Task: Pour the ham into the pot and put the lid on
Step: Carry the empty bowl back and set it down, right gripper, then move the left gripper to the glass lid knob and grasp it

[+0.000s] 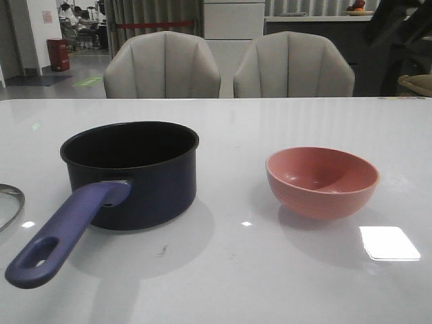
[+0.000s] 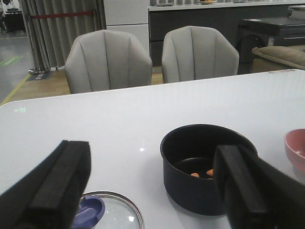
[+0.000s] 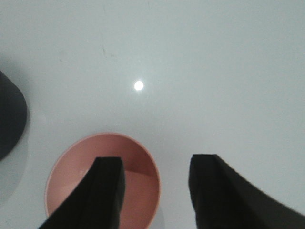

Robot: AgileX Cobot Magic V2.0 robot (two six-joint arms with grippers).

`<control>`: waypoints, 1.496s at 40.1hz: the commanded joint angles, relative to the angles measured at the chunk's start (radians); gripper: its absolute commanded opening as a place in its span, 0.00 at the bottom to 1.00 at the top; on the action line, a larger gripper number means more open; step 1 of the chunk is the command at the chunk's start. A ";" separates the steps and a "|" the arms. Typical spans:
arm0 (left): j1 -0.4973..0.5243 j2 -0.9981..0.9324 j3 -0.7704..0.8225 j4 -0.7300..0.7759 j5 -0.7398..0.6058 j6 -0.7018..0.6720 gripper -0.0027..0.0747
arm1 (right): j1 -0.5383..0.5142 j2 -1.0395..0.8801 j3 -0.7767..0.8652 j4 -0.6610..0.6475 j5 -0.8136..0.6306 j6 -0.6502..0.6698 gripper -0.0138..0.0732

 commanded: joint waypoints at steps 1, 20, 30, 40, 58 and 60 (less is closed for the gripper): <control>-0.008 0.010 -0.025 -0.001 -0.082 -0.001 0.76 | 0.024 -0.141 0.066 -0.003 -0.160 -0.013 0.65; -0.008 0.010 -0.025 -0.001 -0.108 -0.001 0.76 | 0.089 -0.687 0.587 0.013 -0.460 -0.013 0.63; -0.008 0.010 -0.025 -0.001 -0.108 -0.001 0.76 | 0.089 -0.979 0.806 0.015 -0.477 -0.013 0.63; -0.008 0.010 -0.025 -0.001 -0.108 -0.001 0.76 | 0.089 -1.051 0.865 0.015 -0.457 -0.013 0.60; -0.008 0.010 -0.025 -0.004 -0.107 -0.001 0.76 | 0.089 -1.050 0.865 0.015 -0.439 -0.013 0.33; -0.008 0.010 -0.025 -0.004 -0.107 -0.001 0.76 | 0.089 -1.050 0.865 0.015 -0.439 -0.013 0.33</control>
